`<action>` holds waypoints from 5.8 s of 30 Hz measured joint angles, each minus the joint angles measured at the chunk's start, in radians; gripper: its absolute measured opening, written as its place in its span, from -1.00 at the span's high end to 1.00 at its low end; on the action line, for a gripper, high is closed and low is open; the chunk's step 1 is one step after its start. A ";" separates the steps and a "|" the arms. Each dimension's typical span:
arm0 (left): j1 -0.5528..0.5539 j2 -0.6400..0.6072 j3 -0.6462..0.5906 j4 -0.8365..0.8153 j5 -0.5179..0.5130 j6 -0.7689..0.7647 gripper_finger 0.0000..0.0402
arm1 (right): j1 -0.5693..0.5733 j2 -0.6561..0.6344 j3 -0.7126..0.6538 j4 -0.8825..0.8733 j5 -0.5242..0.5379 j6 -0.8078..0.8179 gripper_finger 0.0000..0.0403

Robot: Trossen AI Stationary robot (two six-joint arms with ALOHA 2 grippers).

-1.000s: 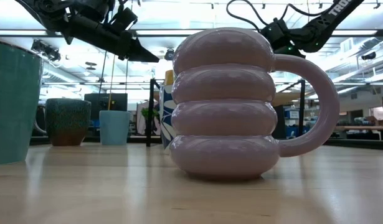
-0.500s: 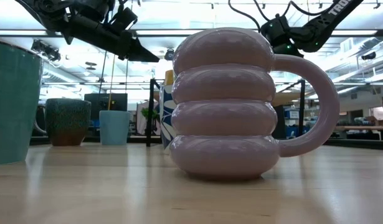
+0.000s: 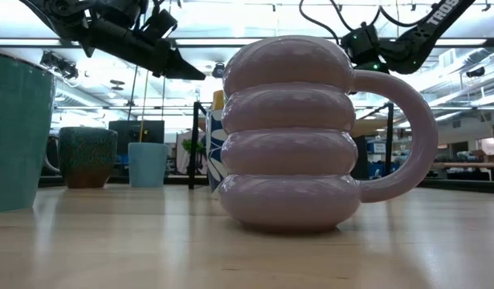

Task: Place coffee mugs
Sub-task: Put the top purple mug on the shelf

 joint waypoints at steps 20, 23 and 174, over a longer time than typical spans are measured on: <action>0.000 0.000 0.000 -0.003 0.000 -0.009 0.45 | 0.071 0.116 -0.001 0.131 0.174 0.105 -0.85; 0.000 0.000 0.000 -0.003 0.000 -0.011 0.45 | 0.059 0.116 -0.001 0.134 0.158 0.092 -0.85; 0.000 0.000 0.000 -0.019 0.000 -0.044 0.45 | 0.042 0.113 0.119 0.008 0.456 0.109 -0.89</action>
